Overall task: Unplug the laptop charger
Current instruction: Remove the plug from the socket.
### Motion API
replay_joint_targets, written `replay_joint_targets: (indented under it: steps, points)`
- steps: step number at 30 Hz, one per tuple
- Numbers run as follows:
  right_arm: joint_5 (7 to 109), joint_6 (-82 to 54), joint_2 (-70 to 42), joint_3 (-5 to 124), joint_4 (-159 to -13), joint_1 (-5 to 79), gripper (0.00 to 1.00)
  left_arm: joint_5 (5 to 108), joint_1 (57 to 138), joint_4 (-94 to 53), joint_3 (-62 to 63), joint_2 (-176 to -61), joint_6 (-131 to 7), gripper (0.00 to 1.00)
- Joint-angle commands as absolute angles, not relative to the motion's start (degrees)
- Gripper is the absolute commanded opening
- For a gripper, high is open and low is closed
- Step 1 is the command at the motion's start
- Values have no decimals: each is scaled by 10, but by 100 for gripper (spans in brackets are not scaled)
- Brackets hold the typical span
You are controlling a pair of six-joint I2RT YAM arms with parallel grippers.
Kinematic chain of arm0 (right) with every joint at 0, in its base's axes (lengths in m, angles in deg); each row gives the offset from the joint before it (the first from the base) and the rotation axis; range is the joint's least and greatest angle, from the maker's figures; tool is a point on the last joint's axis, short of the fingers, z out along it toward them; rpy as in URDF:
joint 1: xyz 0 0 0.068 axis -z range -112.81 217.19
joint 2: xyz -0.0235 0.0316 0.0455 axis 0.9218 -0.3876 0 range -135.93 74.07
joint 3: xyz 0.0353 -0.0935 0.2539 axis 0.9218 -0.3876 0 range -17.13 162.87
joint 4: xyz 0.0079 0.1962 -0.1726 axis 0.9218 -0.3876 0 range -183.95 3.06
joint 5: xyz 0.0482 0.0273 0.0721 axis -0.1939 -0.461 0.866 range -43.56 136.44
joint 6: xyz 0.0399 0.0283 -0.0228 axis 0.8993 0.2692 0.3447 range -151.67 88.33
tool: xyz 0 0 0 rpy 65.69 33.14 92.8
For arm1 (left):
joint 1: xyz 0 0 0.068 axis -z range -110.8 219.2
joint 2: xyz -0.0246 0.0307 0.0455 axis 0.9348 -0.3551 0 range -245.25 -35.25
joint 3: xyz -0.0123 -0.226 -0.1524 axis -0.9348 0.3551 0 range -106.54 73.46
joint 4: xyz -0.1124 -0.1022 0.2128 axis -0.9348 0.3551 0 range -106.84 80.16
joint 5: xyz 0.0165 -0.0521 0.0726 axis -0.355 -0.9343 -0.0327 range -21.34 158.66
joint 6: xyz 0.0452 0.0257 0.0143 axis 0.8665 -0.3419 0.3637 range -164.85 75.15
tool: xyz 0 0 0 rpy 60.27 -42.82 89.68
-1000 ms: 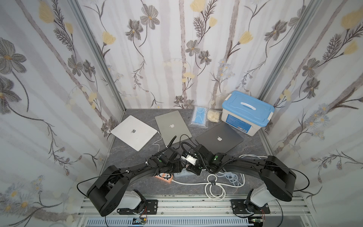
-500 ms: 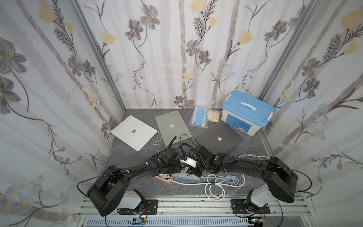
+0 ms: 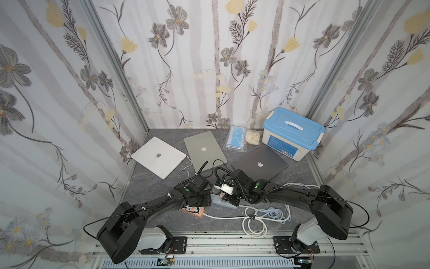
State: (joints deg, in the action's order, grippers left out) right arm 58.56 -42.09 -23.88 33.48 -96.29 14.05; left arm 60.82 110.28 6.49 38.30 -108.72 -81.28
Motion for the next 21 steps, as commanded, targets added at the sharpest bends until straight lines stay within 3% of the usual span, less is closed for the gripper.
replay_joint_targets:
  steps: [1,21]
  points:
    - [575,-439,-244,332,-911,142,2,592,1102,76,384,-1077,-812,57]
    - [609,-446,-260,330,-914,143,0,582,1081,3,384,-1123,-838,57]
